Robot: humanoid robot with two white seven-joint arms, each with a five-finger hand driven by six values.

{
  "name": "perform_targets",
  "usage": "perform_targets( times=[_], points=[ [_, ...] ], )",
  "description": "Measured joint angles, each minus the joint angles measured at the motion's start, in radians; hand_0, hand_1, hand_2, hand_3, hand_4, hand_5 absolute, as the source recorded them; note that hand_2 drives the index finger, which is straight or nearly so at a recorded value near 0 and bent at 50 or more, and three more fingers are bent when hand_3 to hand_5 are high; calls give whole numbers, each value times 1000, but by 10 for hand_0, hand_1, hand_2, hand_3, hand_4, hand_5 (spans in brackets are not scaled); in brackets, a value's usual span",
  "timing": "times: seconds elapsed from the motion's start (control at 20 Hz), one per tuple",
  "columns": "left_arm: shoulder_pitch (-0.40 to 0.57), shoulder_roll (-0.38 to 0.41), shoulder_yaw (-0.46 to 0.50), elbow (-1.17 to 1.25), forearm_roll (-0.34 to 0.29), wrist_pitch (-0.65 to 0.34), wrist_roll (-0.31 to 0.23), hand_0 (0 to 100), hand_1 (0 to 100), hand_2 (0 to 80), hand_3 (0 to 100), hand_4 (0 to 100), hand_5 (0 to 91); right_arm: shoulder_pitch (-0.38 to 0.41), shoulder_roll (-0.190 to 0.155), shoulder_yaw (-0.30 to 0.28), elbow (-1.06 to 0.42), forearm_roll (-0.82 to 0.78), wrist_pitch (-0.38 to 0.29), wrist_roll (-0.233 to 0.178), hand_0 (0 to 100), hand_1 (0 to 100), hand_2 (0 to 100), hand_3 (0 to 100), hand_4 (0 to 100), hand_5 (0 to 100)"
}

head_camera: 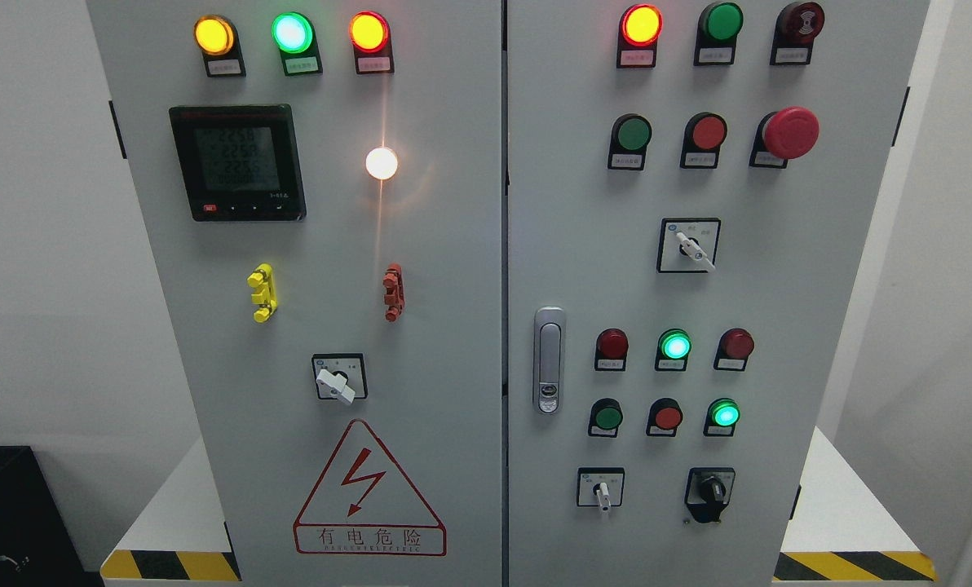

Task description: Flip black knob to close circuit

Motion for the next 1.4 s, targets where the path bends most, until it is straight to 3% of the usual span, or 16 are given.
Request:
perform_targets(
  times=[0.6, 0.9, 0.95, 1.0, 1.05, 1.1, 1.15, 1.25, 1.3, 1.35, 1.4],
  points=[
    [0, 0, 0, 0, 0, 0, 0, 120, 556, 0, 0, 0, 0, -1, 1, -3, 6, 0, -5, 1, 0, 186, 0, 0, 0, 0],
    [0, 0, 0, 0, 0, 0, 0, 120, 556, 0, 0, 0, 0, -1, 1, -2, -13, 0, -42, 5, 0, 166, 0, 0, 0, 0],
    [0, 0, 0, 0, 0, 0, 0, 120, 556, 0, 0, 0, 0, -1, 1, -1, -22, 0, -48, 5, 0, 160, 0, 74, 30, 2],
    [0, 0, 0, 0, 0, 0, 0, 120, 556, 0, 0, 0, 0, 0, 1, 0, -30, 0, -56, 3, 0, 150, 11, 164, 142, 80],
    [0, 0, 0, 0, 0, 0, 0, 120, 556, 0, 0, 0, 0, 1, 2, 1, -41, 0, -67, 1, 0, 147, 34, 209, 192, 115],
    [0, 0, 0, 0, 0, 0, 0, 120, 556, 0, 0, 0, 0, 2, 2, 2, -52, 0, -76, -5, 0, 142, 118, 324, 326, 218],
    [0, 0, 0, 0, 0, 0, 0, 120, 556, 0, 0, 0, 0, 2, 2, 5, -65, 0, -83, -14, 0, 140, 140, 349, 359, 237],
    [0, 0, 0, 0, 0, 0, 0, 120, 556, 0, 0, 0, 0, 5, 2, 12, -93, 0, -96, -49, 0, 105, 344, 562, 529, 399],
    [0, 0, 0, 0, 0, 0, 0, 120, 556, 0, 0, 0, 0, 6, 2, 18, -108, 0, -105, -73, 0, 95, 367, 591, 549, 418],
    [0, 0, 0, 0, 0, 0, 0, 120, 556, 0, 0, 0, 0, 6, 2, 25, -124, 0, -122, -100, 0, 68, 461, 697, 635, 510],
    [0, 0, 0, 0, 0, 0, 0, 120, 556, 0, 0, 0, 0, 6, 2, 32, -137, 0, -138, -124, 0, 51, 485, 727, 666, 548]
  ],
)
